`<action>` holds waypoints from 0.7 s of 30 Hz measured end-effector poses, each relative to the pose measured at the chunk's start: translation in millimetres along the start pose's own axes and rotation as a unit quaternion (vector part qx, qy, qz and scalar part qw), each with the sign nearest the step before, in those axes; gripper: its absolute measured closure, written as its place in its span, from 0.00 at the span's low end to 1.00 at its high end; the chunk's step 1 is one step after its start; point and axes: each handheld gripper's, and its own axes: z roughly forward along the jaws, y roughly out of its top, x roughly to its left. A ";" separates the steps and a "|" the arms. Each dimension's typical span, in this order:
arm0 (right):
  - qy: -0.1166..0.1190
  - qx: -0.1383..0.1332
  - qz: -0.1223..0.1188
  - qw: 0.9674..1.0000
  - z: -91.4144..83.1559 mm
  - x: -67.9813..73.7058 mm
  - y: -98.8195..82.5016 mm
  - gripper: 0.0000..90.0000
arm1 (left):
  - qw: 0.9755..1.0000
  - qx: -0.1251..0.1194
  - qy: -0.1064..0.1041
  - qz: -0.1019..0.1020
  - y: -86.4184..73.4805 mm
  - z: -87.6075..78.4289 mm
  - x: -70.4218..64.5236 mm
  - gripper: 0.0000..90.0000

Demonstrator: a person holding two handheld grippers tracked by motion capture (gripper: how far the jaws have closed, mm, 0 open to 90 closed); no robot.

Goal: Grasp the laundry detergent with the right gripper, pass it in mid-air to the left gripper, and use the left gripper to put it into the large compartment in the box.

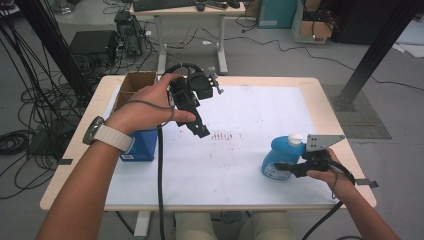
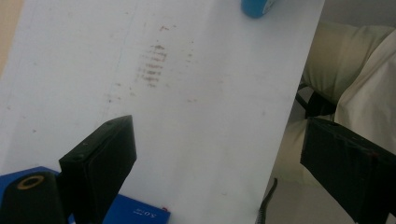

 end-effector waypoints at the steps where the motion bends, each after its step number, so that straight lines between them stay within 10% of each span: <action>1: 0.000 0.000 0.000 1.000 0.0 0.0 0.0 0.47 | 1.000 0.001 0.000 0.001 0.1 -0.1 0.0 0.12; 21: 0.001 0.000 0.001 1.000 0.1 -0.1 0.0 0.47 | 1.000 -0.002 0.000 0.000 0.1 0.8 -0.1 0.12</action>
